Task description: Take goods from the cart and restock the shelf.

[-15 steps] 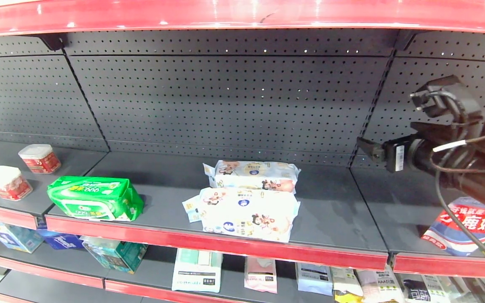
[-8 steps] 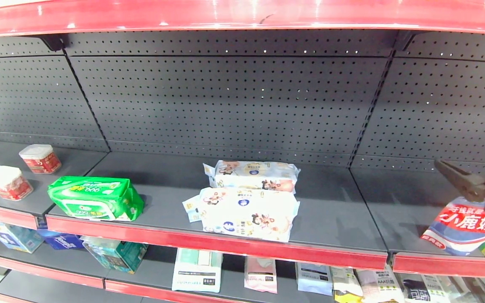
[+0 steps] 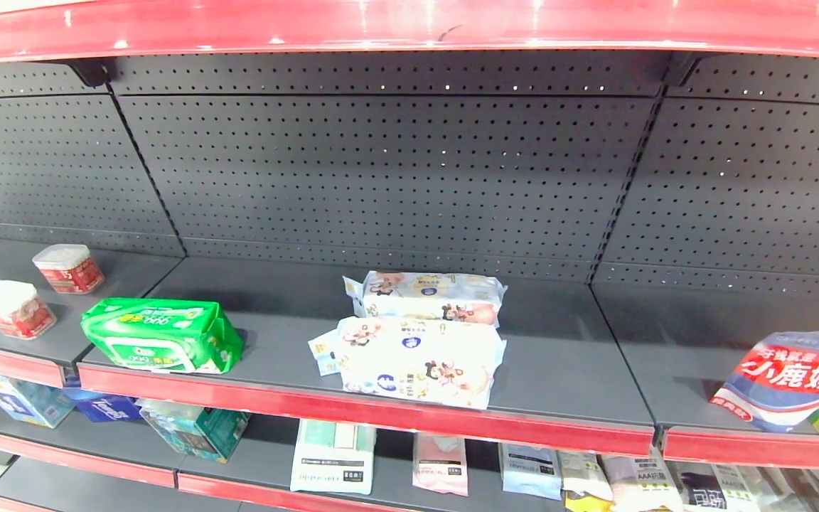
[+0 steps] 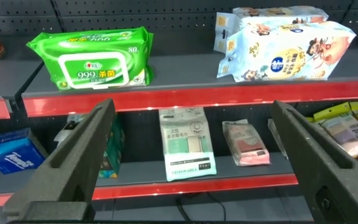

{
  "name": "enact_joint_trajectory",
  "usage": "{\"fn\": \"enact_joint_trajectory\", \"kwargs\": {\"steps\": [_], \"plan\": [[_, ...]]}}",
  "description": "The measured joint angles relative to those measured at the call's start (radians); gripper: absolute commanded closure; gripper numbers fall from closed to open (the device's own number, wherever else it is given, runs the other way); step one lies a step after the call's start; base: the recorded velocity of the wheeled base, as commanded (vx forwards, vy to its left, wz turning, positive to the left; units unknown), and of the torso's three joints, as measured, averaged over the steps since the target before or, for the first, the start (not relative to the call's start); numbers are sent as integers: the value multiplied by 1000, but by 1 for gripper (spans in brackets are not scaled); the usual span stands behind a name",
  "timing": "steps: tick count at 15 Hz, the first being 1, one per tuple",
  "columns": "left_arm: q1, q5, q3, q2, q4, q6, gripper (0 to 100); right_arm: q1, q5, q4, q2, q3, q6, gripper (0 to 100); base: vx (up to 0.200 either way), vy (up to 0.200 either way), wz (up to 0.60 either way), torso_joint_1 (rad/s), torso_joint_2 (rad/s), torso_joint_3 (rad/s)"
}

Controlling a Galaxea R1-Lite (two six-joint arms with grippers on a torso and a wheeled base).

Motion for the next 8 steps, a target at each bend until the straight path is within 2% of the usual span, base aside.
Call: {"fn": "enact_joint_trajectory", "kwargs": {"steps": [1, 3, 7, 8], "plan": [[0, -3, 0, 0, 1, 0, 0, 0, -9, 83, -101, 10, 6, 0, 0, 0, 0, 0, 0, 0], [0, -26, -1, 0, 0, 0, 0, 10, -98, 190, -248, 54, 77, 0, 0, 0, 0, 0, 0, 0], [0, -28, -1, -1, 0, 0, 0, 20, -141, 183, -358, 183, 274, 0, 0, 0, 0, 0, 0, 0], [0, -28, -1, -1, 0, -1, 0, 26, -94, 158, -367, 221, 277, 0, 0, 0, 0, 0, 0, 0]]}}
